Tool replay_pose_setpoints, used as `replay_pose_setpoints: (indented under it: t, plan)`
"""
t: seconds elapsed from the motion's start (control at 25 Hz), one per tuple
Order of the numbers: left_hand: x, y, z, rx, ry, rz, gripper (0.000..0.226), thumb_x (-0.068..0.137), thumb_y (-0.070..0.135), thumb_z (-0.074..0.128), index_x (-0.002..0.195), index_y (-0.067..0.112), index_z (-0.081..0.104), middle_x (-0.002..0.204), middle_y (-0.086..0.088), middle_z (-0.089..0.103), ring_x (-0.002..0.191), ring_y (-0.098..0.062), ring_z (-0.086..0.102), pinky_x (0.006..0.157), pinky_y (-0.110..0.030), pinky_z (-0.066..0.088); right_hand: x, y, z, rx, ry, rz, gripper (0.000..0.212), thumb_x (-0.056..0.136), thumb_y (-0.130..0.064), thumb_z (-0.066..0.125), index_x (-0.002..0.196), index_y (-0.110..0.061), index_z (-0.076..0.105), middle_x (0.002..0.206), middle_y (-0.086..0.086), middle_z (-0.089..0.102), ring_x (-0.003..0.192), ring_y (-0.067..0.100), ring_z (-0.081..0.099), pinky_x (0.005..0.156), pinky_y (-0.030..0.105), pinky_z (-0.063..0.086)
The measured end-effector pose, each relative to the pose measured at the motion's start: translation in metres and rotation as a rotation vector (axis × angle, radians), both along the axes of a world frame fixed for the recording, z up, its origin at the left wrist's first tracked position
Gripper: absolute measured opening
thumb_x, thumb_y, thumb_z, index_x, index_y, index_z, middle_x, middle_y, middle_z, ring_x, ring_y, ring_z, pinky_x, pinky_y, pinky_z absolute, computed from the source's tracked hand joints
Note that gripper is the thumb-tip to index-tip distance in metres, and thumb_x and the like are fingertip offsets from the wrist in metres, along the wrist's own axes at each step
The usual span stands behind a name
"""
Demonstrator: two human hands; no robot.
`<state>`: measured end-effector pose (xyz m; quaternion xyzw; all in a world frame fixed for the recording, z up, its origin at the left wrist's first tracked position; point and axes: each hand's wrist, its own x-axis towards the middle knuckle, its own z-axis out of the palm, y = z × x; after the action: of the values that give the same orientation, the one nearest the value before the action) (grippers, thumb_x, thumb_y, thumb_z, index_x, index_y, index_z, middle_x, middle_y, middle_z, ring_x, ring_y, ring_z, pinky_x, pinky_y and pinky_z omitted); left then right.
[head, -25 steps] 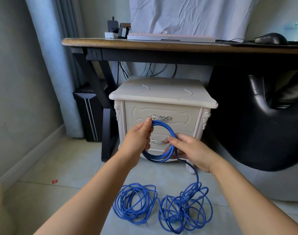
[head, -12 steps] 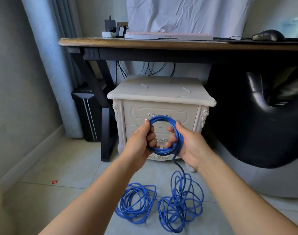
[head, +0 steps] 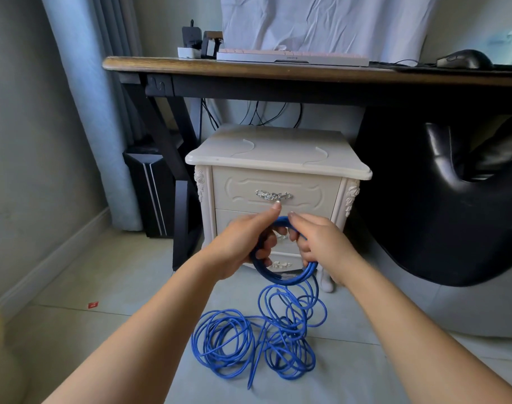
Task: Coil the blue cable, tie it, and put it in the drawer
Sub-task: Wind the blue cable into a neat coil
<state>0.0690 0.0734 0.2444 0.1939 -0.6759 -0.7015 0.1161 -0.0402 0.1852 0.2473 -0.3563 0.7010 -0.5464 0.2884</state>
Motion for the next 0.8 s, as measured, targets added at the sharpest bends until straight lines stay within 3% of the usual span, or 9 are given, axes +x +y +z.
replay_pose_setpoints:
  t: [0.08,0.2,0.28,0.36,0.4,0.52,0.6,0.68,0.8]
  plan:
    - [-0.001,0.003,-0.001,-0.099,0.017,0.010,0.041,0.102,0.045,0.042,0.080,0.013,0.057,0.056,0.006,0.028,0.047,-0.011,0.023,0.048,-0.023,0.032,0.001,-0.002,0.000,0.002,0.052,0.038,0.037,0.103,-0.033,0.039,0.076,-0.012,0.051,0.042,-0.008,0.030,0.035,0.008,0.028,0.054,0.030,0.036]
    - [-0.002,0.003,-0.004,-0.079,0.104,0.121,0.037,0.102,0.037,0.045,0.073,0.014,0.049,0.052,0.010,0.026,0.044,-0.008,0.019,0.043,-0.020,0.022,-0.003,0.002,0.000,-0.051,-0.070,0.122,0.038,0.100,-0.044,0.042,0.093,-0.010,0.057,0.054,0.004,0.047,0.048,0.018,0.047,0.064,0.035,0.045]
    - [-0.002,-0.001,-0.004,-0.034,0.145,0.187,0.037,0.102,0.037,0.047,0.071,0.016,0.044,0.052,0.010,0.024,0.045,-0.009,0.017,0.042,-0.020,0.019,-0.010,0.007,-0.002,0.023,-0.083,0.196,0.048,0.086,-0.058,0.055,0.090,-0.011,0.065,0.069,0.012,0.069,0.071,0.030,0.067,0.083,0.039,0.051]
    - [0.000,-0.007,-0.004,0.024,0.188,0.245,0.037,0.101,0.038,0.047,0.072,0.017,0.043,0.053,0.009,0.024,0.045,-0.009,0.017,0.042,-0.020,0.018,-0.017,0.014,-0.007,0.172,0.025,0.236,0.047,0.077,-0.060,0.064,0.086,-0.015,0.072,0.087,0.009,0.076,0.096,0.027,0.070,0.102,0.037,0.046]
    - [0.001,-0.009,-0.004,0.056,0.207,0.275,0.037,0.102,0.038,0.046,0.071,0.017,0.043,0.054,0.009,0.024,0.045,-0.008,0.018,0.042,-0.020,0.018,-0.020,0.016,-0.009,0.229,0.080,0.233,0.042,0.080,-0.054,0.066,0.089,-0.014,0.073,0.089,0.006,0.077,0.100,0.022,0.069,0.106,0.037,0.043]
    - [0.000,-0.014,-0.005,0.157,0.250,0.383,0.038,0.103,0.038,0.045,0.070,0.019,0.043,0.055,0.008,0.023,0.046,-0.008,0.017,0.042,-0.020,0.017,-0.024,0.013,-0.014,0.156,0.104,0.162,0.032,0.090,-0.039,0.063,0.102,-0.010,0.069,0.077,0.004,0.072,0.081,0.018,0.065,0.101,0.042,0.047]
    - [-0.004,-0.013,-0.007,0.227,0.270,0.472,0.040,0.103,0.039,0.044,0.068,0.019,0.042,0.053,0.008,0.023,0.044,-0.008,0.018,0.041,-0.020,0.019,-0.017,0.005,-0.016,0.037,0.018,0.116,0.024,0.095,-0.035,0.057,0.104,-0.015,0.068,0.077,0.003,0.061,0.067,0.016,0.057,0.081,0.042,0.053]
    - [-0.010,-0.008,-0.009,0.308,0.271,0.557,0.041,0.102,0.041,0.044,0.068,0.019,0.043,0.050,0.009,0.025,0.041,-0.008,0.020,0.040,-0.020,0.023,-0.007,-0.003,-0.019,-0.046,-0.056,0.064,0.023,0.100,-0.030,0.049,0.096,-0.018,0.068,0.087,0.000,0.062,0.068,0.014,0.052,0.064,0.029,0.046]
    - [-0.014,0.000,-0.013,0.306,0.241,0.562,0.041,0.103,0.042,0.040,0.070,0.019,0.044,0.049,0.008,0.027,0.043,-0.010,0.026,0.048,-0.024,0.030,-0.001,-0.009,-0.015,-0.220,-0.363,0.032,0.028,0.103,-0.023,0.042,0.083,-0.012,0.058,0.075,0.002,0.066,0.076,0.017,0.063,0.068,0.026,0.048]
